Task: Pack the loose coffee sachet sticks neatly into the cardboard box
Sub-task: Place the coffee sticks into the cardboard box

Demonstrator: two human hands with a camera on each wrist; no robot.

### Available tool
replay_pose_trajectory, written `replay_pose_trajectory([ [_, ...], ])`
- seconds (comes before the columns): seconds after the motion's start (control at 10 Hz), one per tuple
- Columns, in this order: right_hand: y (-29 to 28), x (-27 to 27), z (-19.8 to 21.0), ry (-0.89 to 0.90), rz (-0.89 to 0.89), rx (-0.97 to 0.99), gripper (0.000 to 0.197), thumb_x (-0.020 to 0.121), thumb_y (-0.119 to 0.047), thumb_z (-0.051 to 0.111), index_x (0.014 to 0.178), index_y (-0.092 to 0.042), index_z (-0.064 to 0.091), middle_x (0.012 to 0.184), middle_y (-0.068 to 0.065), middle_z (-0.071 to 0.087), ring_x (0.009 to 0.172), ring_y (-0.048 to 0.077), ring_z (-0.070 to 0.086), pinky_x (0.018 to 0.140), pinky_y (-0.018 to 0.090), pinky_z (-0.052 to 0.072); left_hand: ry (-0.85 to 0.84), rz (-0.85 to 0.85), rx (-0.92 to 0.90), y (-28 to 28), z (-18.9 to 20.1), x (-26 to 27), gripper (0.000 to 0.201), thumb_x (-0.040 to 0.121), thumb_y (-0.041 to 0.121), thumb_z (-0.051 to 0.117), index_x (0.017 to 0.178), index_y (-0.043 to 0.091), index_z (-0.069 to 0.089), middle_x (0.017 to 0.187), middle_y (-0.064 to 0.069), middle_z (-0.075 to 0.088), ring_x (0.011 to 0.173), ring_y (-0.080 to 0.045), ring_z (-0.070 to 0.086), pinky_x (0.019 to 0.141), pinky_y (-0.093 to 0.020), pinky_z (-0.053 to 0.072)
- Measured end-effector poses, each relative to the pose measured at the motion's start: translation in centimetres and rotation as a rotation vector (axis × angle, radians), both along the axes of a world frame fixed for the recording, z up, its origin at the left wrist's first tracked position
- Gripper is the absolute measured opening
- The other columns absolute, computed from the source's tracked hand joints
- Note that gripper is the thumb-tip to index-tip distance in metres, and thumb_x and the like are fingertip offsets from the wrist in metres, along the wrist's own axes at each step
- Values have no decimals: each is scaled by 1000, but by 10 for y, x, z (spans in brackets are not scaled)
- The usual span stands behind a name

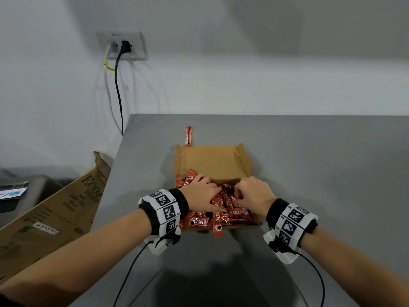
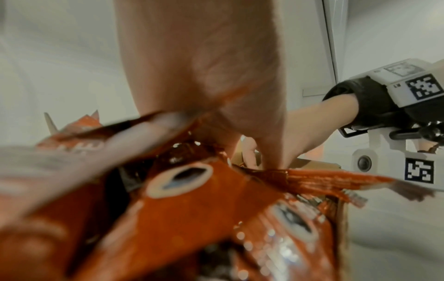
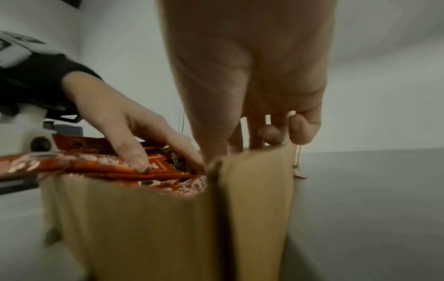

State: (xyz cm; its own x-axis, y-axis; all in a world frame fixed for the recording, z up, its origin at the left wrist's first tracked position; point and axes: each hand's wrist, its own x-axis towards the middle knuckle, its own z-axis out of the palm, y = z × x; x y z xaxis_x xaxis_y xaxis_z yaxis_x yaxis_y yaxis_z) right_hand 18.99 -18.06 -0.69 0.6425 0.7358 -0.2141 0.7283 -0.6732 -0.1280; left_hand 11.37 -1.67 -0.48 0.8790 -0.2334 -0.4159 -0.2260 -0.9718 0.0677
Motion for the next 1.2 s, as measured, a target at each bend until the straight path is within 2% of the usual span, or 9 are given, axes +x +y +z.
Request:
replay_pose_trajectory([
  [0.3, 5, -7, -9, -36, -14, -55, 29, 84, -33, 61, 107, -17, 57, 103, 0, 64, 103, 22, 57, 87, 37, 40, 2, 11, -22, 2, -2, 1, 74, 90, 58, 41, 145, 11, 28, 143, -6, 42, 130, -25, 32, 116, -42, 8],
  [0.4, 10, -6, -8, -16, -51, -94, 24, 83, -28, 61, 103, -15, 59, 99, 1, 65, 98, 24, 58, 90, 41, 37, 10, 15, -20, 2, -2, 1, 74, 90, 58, 41, 145, 11, 27, 144, -6, 40, 131, -25, 30, 116, -42, 7],
  [0.6, 6, 9, 10, 249, -185, 97, 17, 79, -25, 72, 85, -9, 71, 83, 2, 70, 74, 15, 64, 69, 26, 54, 18, 20, -23, 2, 1, 0, 75, 90, 58, 42, 146, 10, 26, 145, -7, 39, 131, -26, 30, 116, -42, 7],
  [0.7, -1, 19, 23, 297, -294, 284, 18, 78, -25, 73, 86, -9, 70, 77, -2, 63, 66, 6, 58, 54, 10, 42, 20, 20, -22, 2, 1, 0, 75, 90, 57, 42, 146, 10, 25, 145, -7, 39, 131, -26, 29, 116, -42, 7],
  [0.8, -4, 21, 26, 457, -350, 447, 10, 82, -17, 69, 82, -8, 66, 67, -2, 64, 52, 1, 60, 49, 10, 48, 24, 19, -24, 2, 1, 0, 75, 90, 57, 42, 147, 11, 24, 144, -7, 40, 131, -25, 29, 116, -42, 7],
  [0.9, -7, 22, 24, 592, -343, 488, 13, 85, -6, 63, 94, 3, 65, 70, 5, 67, 53, 1, 64, 54, 12, 52, 22, 14, -19, 2, 2, 0, 75, 90, 57, 42, 146, 10, 25, 143, -7, 41, 130, -25, 31, 116, -42, 8],
  [1.0, -9, 23, 25, 663, -314, 468, 15, 80, 1, 67, 94, -2, 66, 80, 10, 69, 65, 10, 68, 66, 20, 57, 20, 14, -22, 1, 3, 0, 75, 90, 57, 42, 146, 10, 25, 143, -7, 41, 129, -25, 31, 116, -42, 7],
  [1.1, -6, 22, 25, 676, -363, 595, 15, 77, 3, 69, 82, -10, 64, 75, 8, 67, 57, 7, 66, 60, 17, 56, 22, 15, -21, 1, 3, -1, 75, 90, 57, 42, 146, 10, 25, 143, -7, 41, 129, -25, 31, 115, -42, 8],
  [1.2, 1, 17, 17, 462, -298, 568, 10, 78, -5, 70, 87, -9, 68, 78, 2, 66, 63, 3, 62, 61, 9, 51, 21, 13, -19, 1, 2, -1, 76, 90, 58, 42, 146, 10, 25, 143, -6, 41, 129, -25, 32, 116, -42, 9],
])
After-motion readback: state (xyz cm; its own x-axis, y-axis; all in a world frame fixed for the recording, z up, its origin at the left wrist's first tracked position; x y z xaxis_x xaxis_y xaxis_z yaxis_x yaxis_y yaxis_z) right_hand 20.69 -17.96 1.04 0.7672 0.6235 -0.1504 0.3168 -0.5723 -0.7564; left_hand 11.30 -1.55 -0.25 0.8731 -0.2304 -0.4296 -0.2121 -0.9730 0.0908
